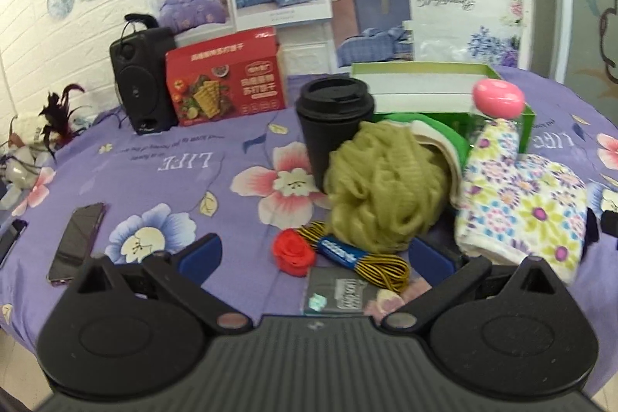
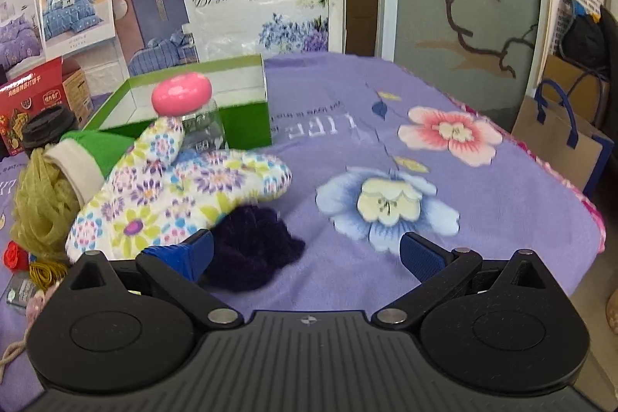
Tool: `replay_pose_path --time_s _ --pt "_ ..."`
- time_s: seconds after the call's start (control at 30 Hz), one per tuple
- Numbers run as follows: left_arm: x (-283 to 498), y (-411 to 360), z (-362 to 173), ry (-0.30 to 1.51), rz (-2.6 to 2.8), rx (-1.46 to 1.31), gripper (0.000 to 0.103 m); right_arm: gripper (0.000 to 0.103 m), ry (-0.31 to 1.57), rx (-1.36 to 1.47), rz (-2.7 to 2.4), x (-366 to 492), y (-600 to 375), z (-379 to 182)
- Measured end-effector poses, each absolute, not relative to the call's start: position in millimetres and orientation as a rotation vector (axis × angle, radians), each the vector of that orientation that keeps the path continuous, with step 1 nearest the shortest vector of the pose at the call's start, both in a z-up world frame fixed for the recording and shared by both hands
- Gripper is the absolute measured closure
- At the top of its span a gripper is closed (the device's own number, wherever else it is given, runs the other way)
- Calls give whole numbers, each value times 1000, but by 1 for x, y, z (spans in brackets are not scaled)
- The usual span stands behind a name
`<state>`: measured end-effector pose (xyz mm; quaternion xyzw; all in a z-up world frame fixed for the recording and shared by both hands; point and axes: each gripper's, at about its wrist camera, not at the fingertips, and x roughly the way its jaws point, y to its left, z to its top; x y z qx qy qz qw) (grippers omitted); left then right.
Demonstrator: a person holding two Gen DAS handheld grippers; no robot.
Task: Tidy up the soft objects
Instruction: 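Move the left tool toward the pile while the right tool approaches the floral mitt, then lower the right gripper onto the floral oven mitt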
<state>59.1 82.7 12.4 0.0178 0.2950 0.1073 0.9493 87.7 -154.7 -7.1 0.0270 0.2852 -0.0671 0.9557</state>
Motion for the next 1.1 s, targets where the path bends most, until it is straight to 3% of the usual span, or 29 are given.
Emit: replay_pose_path --time_s 0.7,1.1 --pt "126 101 21 654 220 20 0 12 615 -23 12 160 -114 17" --pt "117 103 24 639 207 -24 0 12 615 39 35 168 -113 21"
